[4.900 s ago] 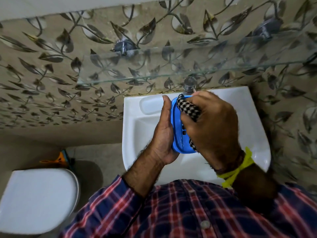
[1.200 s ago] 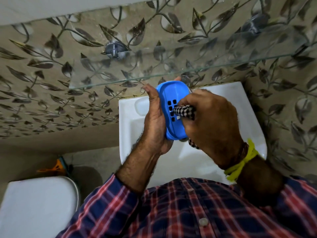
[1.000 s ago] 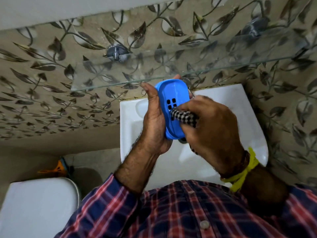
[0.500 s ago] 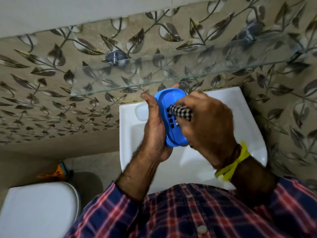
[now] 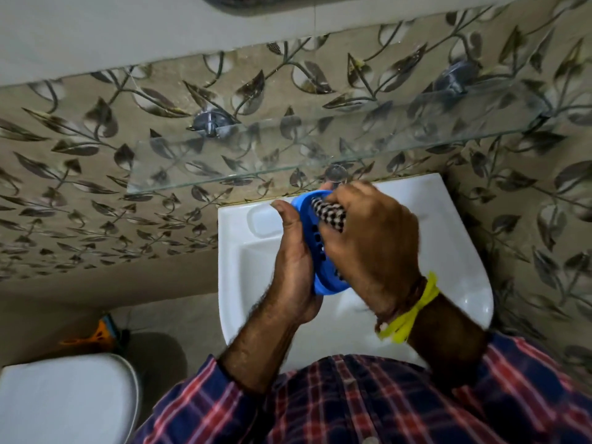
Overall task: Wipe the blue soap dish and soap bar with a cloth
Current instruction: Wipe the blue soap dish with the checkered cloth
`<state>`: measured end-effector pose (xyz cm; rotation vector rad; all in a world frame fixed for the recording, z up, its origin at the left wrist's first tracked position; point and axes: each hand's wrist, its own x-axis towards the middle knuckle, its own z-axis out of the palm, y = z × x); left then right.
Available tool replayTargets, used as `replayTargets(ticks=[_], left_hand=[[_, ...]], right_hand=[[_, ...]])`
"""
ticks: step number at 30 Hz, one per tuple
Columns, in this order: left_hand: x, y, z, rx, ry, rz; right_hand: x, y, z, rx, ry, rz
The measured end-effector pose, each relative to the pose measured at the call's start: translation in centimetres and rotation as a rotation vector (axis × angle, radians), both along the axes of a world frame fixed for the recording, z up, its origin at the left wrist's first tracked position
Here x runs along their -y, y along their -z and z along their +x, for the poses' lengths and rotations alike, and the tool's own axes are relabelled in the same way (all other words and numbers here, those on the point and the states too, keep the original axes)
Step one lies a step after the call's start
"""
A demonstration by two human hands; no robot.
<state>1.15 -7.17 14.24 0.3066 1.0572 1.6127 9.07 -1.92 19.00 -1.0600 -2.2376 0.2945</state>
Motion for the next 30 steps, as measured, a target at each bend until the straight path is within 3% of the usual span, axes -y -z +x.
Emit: replayTargets(ticks=[2,7,13,17,30], left_hand=[[0.1,0.3,0.1,0.001,0.004,-0.02],[0.1,0.0,-1.1,0.005,-0.015,0.031],[-0.5,-0.6,-0.4,-0.088,-0.037,-0.007],[-0.2,-0.6,-0.5,-0.121,-0.041,-0.048],[-0.1,-0.1,-1.2,-0.124,-0.03,-0.123]], right_hand=[[-0.9,-0.1,0.0,-0.016,0.02,-0.05],[0.4,-0.1,0.1,0.048,-0.176,-0.032],[-1.0,-0.3,0.1,-0.052,0.074,0.043],[-0.5,0.5,0.9,0.082,-0.04,0.123],[-2.1,0.5,-0.3,0.114,-0.073,0.065]])
